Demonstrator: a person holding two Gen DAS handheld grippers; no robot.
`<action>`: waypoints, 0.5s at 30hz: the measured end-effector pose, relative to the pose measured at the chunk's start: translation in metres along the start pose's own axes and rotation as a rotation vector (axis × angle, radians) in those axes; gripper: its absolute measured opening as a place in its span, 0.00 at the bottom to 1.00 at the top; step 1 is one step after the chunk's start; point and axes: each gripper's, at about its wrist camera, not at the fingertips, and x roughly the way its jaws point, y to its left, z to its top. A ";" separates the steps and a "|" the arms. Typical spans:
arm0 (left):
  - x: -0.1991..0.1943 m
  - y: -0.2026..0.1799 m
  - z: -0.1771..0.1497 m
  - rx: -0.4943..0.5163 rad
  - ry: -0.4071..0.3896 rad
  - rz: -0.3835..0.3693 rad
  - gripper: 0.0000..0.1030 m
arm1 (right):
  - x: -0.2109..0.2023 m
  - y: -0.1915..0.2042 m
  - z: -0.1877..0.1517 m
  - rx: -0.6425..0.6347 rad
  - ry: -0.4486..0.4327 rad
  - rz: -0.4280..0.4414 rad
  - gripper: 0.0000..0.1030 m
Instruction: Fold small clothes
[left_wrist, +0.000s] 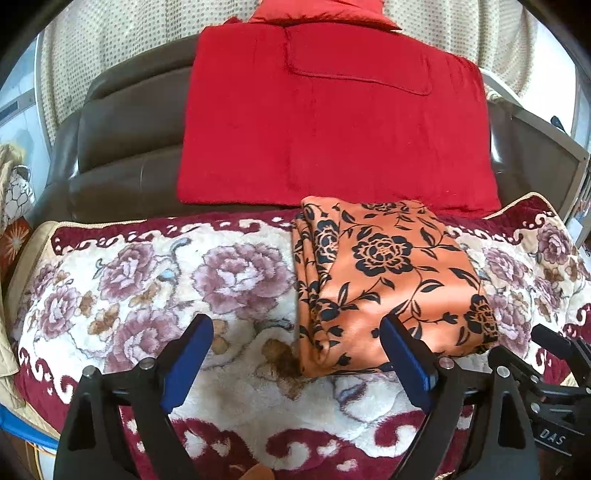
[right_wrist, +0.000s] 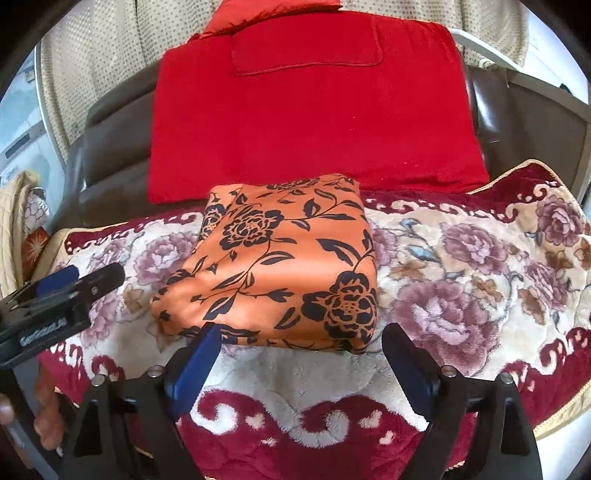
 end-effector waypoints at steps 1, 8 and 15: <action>-0.001 -0.001 0.000 0.002 -0.002 0.002 0.96 | 0.000 0.000 0.001 0.000 -0.003 0.000 0.88; -0.009 -0.005 0.005 -0.003 -0.015 -0.027 0.97 | -0.002 0.001 0.007 -0.007 -0.010 -0.009 0.88; -0.008 -0.010 0.008 -0.001 -0.011 -0.009 0.97 | 0.001 -0.002 0.009 -0.001 0.002 -0.009 0.88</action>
